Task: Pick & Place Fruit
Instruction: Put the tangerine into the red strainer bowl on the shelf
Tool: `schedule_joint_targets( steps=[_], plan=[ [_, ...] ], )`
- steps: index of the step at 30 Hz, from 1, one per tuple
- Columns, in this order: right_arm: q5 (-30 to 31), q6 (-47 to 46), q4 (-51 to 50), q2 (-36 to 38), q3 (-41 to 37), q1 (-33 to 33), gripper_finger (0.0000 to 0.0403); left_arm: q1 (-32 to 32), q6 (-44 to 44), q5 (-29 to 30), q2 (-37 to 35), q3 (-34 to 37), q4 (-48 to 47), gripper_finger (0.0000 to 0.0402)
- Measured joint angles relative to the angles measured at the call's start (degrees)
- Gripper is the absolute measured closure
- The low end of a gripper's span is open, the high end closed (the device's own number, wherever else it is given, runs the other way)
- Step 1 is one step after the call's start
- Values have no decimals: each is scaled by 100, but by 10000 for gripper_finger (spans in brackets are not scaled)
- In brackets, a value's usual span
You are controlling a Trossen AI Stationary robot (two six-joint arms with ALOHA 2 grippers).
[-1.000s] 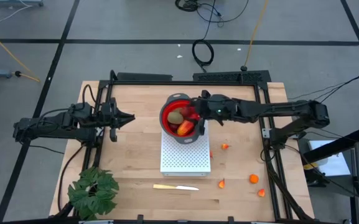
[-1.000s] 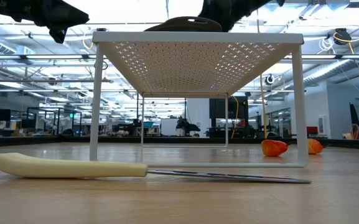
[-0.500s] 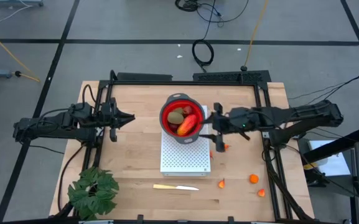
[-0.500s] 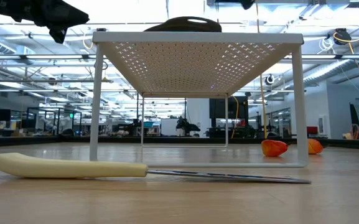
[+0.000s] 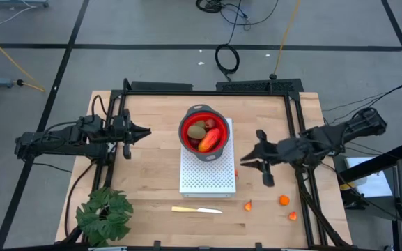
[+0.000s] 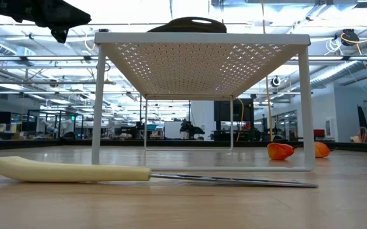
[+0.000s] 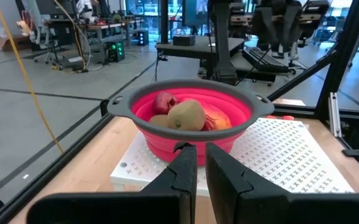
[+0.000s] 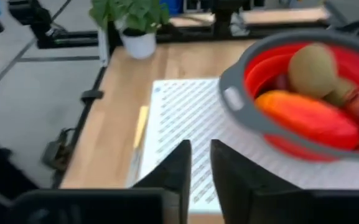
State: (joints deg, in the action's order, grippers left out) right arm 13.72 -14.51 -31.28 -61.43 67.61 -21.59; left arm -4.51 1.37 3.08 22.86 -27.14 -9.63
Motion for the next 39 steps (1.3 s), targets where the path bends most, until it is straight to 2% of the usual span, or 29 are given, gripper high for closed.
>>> schedule_joint_targets(
  steps=[5, 11, 19, 26, 32, 35, 39],
  plan=[
    [-29, -697, -567, 16, 1, -435, 397, 0, -15, 1, -1, 0, 2, 371],
    [-72, -1489, -1401, 16, 1, -939, 397, 0, -137, 1, 1, 0, 2, 371],
    [-910, -1341, -2509, -83, 2, -1426, 399, 0, -127, 1, 1, 0, 2, 371],
    [-1686, -1052, -3240, -231, 2, -1503, 399, 0, -126, 2, 0, 0, 2, 371],
    [-2122, -555, -3237, -299, -291, -1550, 399, 0, -116, 1, 1, 0, 2, 371],
    [-2152, -408, -3151, -302, -570, -1610, 397, 0, -114, 1, 0, 0, 2, 371],
    [-2324, -313, -2970, -302, -918, -1688, 374, 0, -114, 1, 1, 0, 2, 371]
  ],
)
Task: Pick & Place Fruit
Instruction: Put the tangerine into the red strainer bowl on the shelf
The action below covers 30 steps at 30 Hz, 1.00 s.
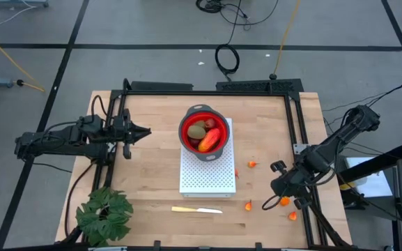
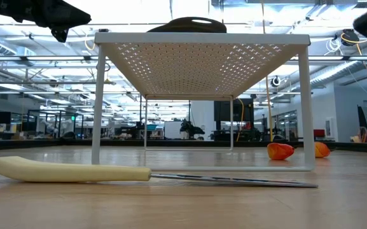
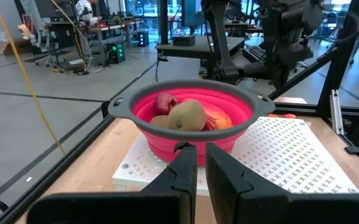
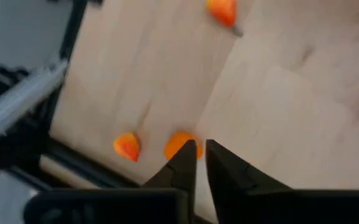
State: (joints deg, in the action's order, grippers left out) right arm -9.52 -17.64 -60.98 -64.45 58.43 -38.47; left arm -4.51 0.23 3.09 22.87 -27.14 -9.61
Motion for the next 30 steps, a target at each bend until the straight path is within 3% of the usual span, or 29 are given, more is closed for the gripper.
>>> schedule_joint_targets(
  steps=[10, 16, 22, 30],
  plan=[
    [-1159, 207, 395, -41, -674, -204, 250, 0, 0, 0, 0, 0, 0, 371],
    [-1313, 205, 401, -41, -873, -232, 195, 0, 0, 1, -1, 0, 0, 371],
    [-1295, 190, 398, -39, -898, -228, 171, 0, 0, 0, -2, 0, 0, 371],
    [-1306, -115, 403, -39, -898, -226, 177, 0, 0, 2, 0, 0, 0, 371]
  ],
)
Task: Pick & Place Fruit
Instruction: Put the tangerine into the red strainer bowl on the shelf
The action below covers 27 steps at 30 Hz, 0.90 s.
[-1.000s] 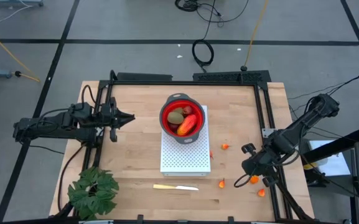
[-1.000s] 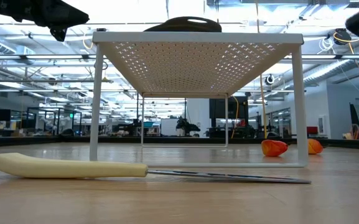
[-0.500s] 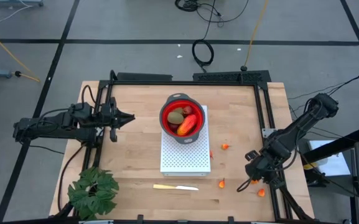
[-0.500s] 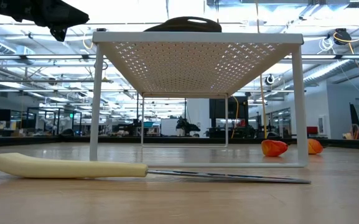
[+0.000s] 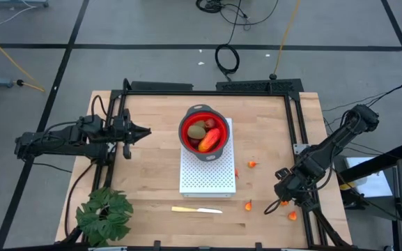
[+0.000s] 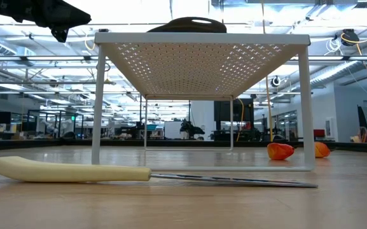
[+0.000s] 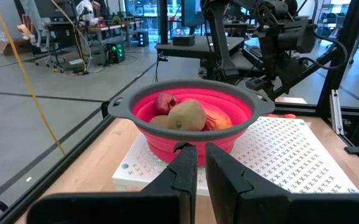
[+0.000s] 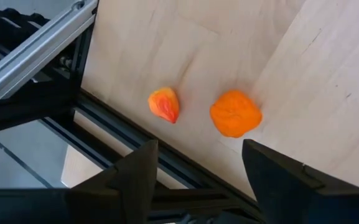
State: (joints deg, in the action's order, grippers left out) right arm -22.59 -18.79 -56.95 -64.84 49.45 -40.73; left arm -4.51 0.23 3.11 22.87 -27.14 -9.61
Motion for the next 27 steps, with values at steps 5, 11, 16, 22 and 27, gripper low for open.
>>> schedule_joint_targets(
  steps=[5, 11, 16, 22, 27],
  plan=[
    [0, -2, 30, 0, 0, 0, 176, 0, -2, -1, -2, 0, 0, 371],
    [2, -157, 101, 0, 0, 0, 176, 0, -2, 0, -1, 0, 0, 371],
    [53, -189, 95, 0, 0, 0, 169, 0, -302, 5, 0, 0, 0, 371],
    [372, -280, 87, 2, -2, 0, 137, 0, -584, 10, -1, 0, -1, 371],
    [459, -306, 172, 2, -2, 0, 113, 0, -595, 9, -1, 0, -1, 371]
  ],
)
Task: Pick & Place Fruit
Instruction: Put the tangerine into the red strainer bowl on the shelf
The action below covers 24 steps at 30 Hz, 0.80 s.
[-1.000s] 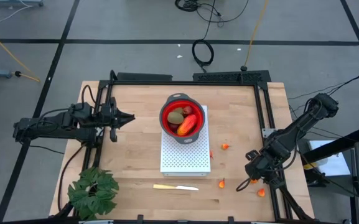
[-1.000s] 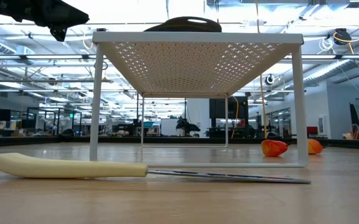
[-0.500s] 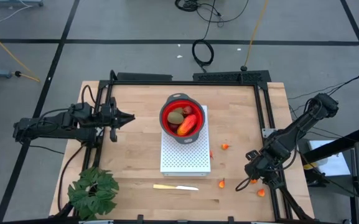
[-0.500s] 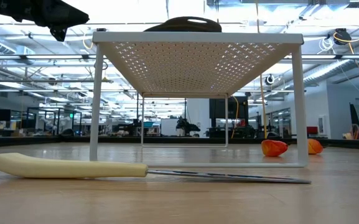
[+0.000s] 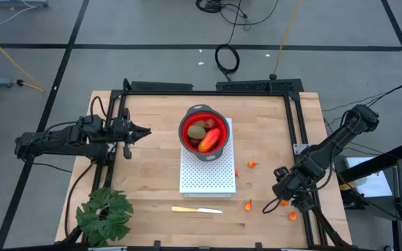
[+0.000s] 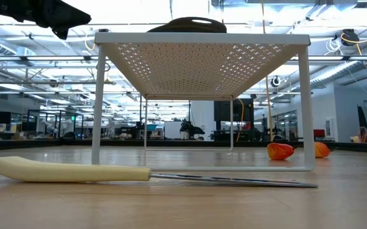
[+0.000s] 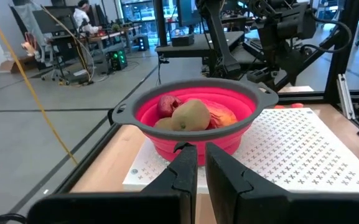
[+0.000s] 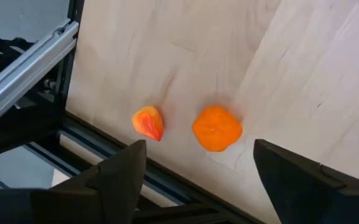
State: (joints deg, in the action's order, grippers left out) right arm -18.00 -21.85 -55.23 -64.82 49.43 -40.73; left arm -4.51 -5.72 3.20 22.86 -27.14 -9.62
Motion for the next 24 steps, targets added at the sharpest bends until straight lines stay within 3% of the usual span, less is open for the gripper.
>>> schedule_joint_targets(
  steps=[10, 17, 24],
  plan=[
    [45, -228, 70, -2, -2, 0, 115, 0, 2, -4, 0, 0, -1, 371],
    [750, -261, 115, -1, -189, -149, 117, 0, 6, -7, 1, 0, -1, 371],
    [753, -291, 506, 0, -589, -309, 117, 0, 0, -9, 1, 0, -1, 371]
  ],
)
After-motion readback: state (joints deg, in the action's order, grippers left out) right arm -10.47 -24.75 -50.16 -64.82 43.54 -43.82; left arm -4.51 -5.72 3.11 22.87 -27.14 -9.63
